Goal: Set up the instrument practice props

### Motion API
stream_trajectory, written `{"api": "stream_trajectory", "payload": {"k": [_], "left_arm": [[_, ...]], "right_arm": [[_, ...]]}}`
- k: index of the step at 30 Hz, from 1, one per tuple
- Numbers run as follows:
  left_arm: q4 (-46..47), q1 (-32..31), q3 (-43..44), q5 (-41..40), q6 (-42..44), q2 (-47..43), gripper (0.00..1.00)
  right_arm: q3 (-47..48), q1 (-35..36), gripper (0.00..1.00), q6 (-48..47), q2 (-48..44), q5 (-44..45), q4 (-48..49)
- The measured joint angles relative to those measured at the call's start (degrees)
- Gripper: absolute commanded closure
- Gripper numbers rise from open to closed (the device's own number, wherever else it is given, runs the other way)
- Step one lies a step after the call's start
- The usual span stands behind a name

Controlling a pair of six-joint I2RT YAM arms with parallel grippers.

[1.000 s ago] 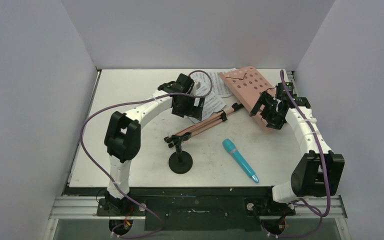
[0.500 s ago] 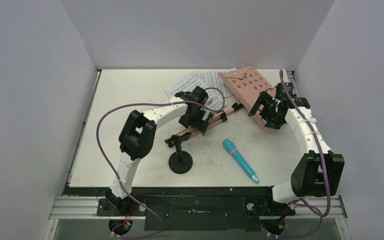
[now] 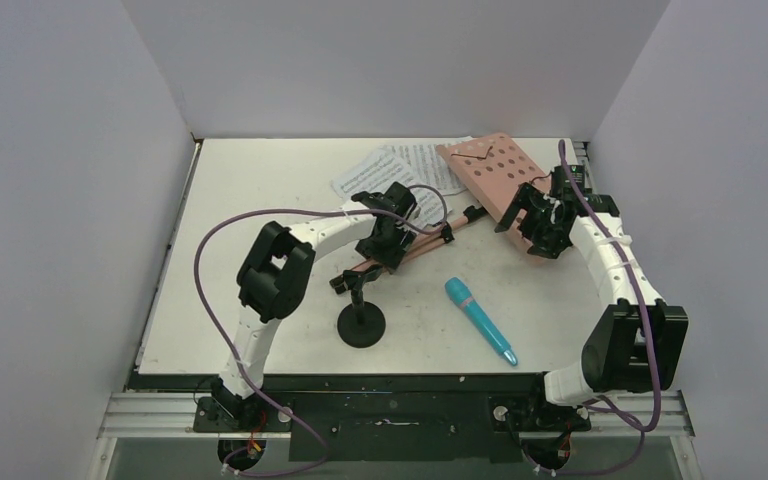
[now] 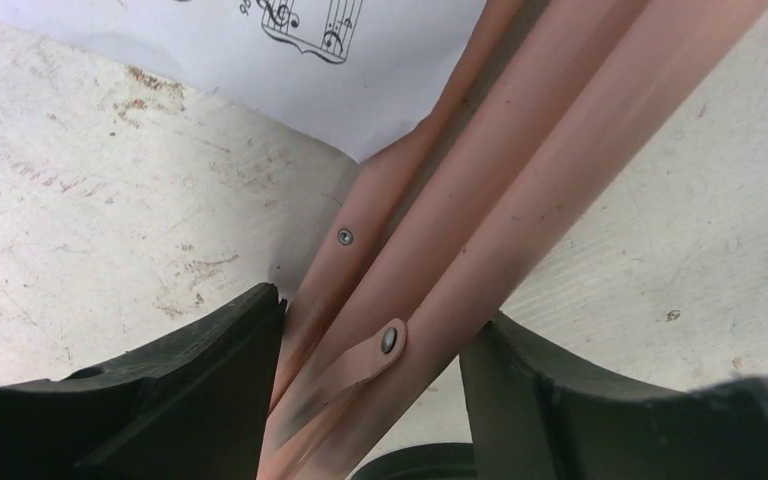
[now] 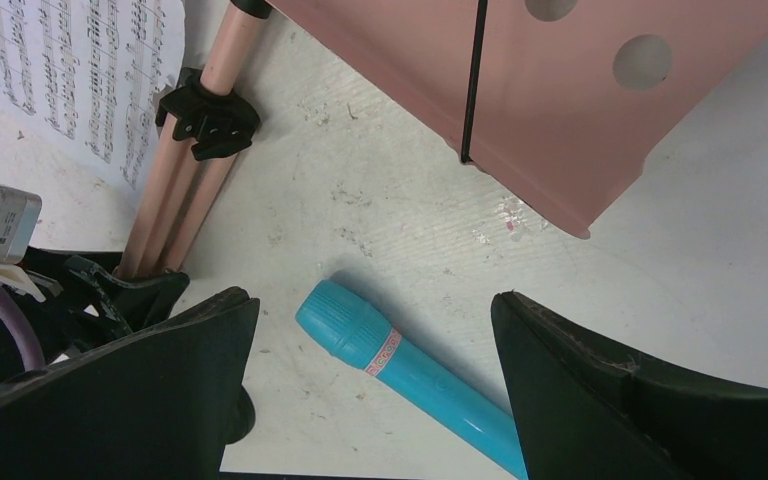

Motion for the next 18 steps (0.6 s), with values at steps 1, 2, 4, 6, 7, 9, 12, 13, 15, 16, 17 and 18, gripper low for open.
{"api": "stream_trajectory", "payload": {"k": [1, 2, 4, 6, 7, 9, 12, 13, 15, 16, 17, 18], "left_arm": [[0.3, -0.1, -0.5, 0.0, 0.5, -0.3, 0.50], [0.9, -0.2, -1.4, -0.3, 1.1, -0.9, 0.51], [1.8, -0.2, -2.9, -0.4, 1.7, -1.7, 0.53], [3.1, -0.2, -5.0, -0.6, 2.2, -3.1, 0.53], [3.6, -0.2, -6.1, -0.6, 2.3, -3.8, 0.54], [4.5, -0.1, -8.7, -0.5, 2.5, -5.4, 0.55], [5.6, 0.6, -12.7, 0.0, 2.5, -8.0, 0.56], [6.0, 1.0, -14.1, 0.3, 2.5, -8.9, 0.57], [6.6, 2.1, -16.8, 0.9, 2.3, -10.7, 0.57], [7.0, 2.7, -18.1, 1.2, 2.2, -11.5, 0.57], [7.3, 3.5, -19.8, 1.6, 2.1, -12.7, 0.57], [7.3, 4.1, -20.9, 1.9, 2.1, -13.5, 0.57]], "right_arm": [[0.0, 0.0, 0.10, 0.1, 0.1, -0.2, 0.0], [0.0, 0.0, 0.10, 0.2, 0.3, -0.4, 0.1], [0.1, 0.0, 0.10, 0.5, 1.0, -1.0, 0.2], [0.3, 0.0, 0.10, 1.0, 1.7, -1.6, 0.4], [0.3, 0.0, 0.10, 1.1, 2.0, -1.9, 0.5], [0.3, 0.0, 0.10, 1.4, 2.3, -2.4, 0.7], [0.4, 0.0, 0.10, 1.8, 2.6, -3.2, 1.0], [0.4, 0.0, 0.10, 1.9, 2.8, -3.5, 1.2], [0.4, 0.0, 0.10, 2.2, 3.1, -3.8, 1.4], [0.4, 0.0, 0.10, 2.3, 3.3, -4.0, 1.4], [0.4, 0.0, 0.10, 2.5, 3.5, -4.1, 1.5], [0.4, 0.0, 0.10, 2.6, 3.6, -4.2, 1.6]]}}
